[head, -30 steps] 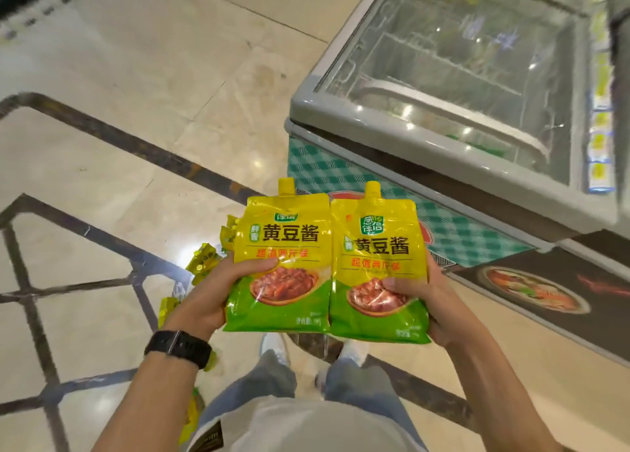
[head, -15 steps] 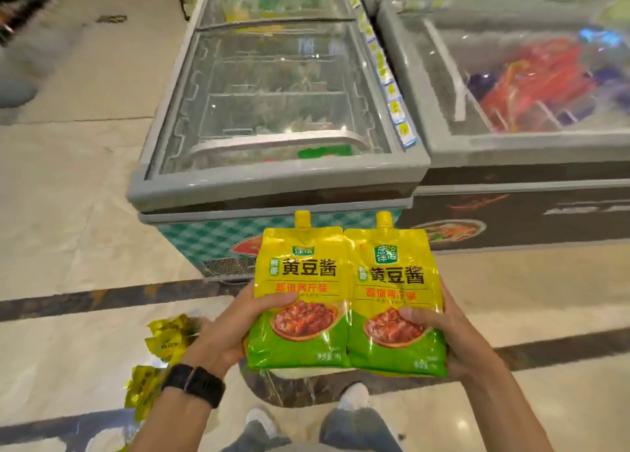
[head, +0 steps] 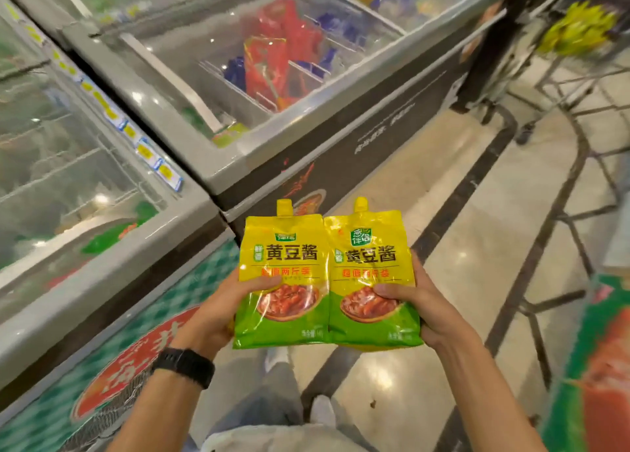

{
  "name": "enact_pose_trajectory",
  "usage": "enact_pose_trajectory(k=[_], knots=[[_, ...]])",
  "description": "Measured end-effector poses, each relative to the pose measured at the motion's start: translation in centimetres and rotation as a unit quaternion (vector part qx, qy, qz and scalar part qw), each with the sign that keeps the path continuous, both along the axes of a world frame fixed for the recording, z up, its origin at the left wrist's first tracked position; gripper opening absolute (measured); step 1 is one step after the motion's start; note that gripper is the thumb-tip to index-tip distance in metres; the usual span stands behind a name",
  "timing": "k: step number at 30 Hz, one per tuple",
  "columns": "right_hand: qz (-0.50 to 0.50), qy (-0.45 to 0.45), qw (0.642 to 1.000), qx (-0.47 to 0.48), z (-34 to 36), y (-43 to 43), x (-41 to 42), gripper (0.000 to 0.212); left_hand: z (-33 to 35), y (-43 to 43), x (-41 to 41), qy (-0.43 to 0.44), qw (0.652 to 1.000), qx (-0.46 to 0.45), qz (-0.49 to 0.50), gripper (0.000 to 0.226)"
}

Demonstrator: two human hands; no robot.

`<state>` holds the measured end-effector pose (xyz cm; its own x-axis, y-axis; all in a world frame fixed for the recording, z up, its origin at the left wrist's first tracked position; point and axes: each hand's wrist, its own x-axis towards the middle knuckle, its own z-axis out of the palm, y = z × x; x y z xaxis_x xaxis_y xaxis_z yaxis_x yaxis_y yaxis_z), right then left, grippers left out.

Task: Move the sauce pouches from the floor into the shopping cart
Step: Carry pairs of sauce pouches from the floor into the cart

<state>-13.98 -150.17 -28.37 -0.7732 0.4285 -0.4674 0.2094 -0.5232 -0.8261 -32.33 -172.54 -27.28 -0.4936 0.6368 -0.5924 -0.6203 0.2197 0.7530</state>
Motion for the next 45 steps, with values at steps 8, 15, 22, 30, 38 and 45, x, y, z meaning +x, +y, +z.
enact_pose_trajectory(k=[8, 15, 22, 30, 38, 45], knots=[[-0.15, -0.052, 0.987, 0.0, -0.6, 10.0, -6.0, 0.071, -2.6, 16.4, -11.2, -0.038, 0.991, 0.043, -0.121, 0.066], [-0.249, -0.053, 0.967, -0.007, -0.4, 18.9, -9.9, 0.077, -3.2, 31.1, -18.0, -0.027, 0.975, 0.033, -0.216, 0.085], [-0.341, -0.038, 0.939, -0.022, -2.7, 31.4, -10.0, 0.074, -4.9, 48.3, -19.9, -0.045, 0.949, -0.009, -0.311, 0.068], [-0.374, -0.025, 0.927, -0.023, -2.8, 51.4, -8.5, 0.071, -4.5, 70.5, -18.5, 0.007, 0.941, -0.013, -0.337, 0.088], [-0.396, -0.01, 0.918, -0.018, -2.2, 70.0, -8.6, 0.075, -3.7, 90.4, -19.2, 0.02, 0.925, -0.004, -0.38, 0.103], [-0.431, -0.023, 0.902, -0.022, -2.7, 86.9, -9.1, 0.085, -4.4, 109.8, -19.5, -0.008, 0.9, 0.02, -0.436, 0.108]])
